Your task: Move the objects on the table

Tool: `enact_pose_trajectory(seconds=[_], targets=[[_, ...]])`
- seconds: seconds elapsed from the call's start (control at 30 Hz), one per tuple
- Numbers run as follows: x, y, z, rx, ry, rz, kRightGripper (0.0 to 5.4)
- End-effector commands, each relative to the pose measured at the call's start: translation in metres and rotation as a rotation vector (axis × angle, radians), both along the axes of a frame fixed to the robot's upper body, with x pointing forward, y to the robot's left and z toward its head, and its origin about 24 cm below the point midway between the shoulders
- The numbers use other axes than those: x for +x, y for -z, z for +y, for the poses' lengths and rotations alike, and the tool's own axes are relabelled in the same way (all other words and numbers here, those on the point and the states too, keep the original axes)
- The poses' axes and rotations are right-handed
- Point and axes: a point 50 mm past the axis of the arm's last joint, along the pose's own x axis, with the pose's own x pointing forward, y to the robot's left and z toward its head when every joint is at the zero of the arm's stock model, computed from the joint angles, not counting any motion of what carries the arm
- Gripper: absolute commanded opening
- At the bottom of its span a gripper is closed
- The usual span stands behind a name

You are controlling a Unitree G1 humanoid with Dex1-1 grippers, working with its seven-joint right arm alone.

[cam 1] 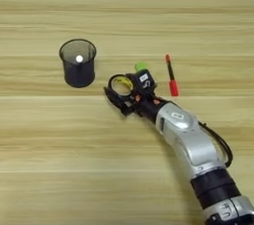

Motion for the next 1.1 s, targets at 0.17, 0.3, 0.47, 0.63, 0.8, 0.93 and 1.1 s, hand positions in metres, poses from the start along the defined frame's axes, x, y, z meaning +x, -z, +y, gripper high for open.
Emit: enact_pose_trajectory(seconds=[0.17, 0.3, 0.47, 0.63, 0.8, 0.93, 1.1], targets=[[0.014, -0.012, 0.005, -0.018, -0.004, -0.05, 4.02], [0.016, -0.006, 0.004, -0.051, 0.01, -0.04, 4.02], [0.019, -0.001, 0.002, -0.079, 0.022, -0.042, 4.02], [0.02, 0.001, 0.001, -0.099, 0.027, -0.056, 4.02], [0.021, 0.002, 0.002, -0.099, 0.027, -0.056, 4.62], [0.021, 0.002, 0.002, -0.097, 0.027, -0.056, 4.94], [0.02, -0.001, 0.003, -0.075, 0.019, -0.073, 5.38]])
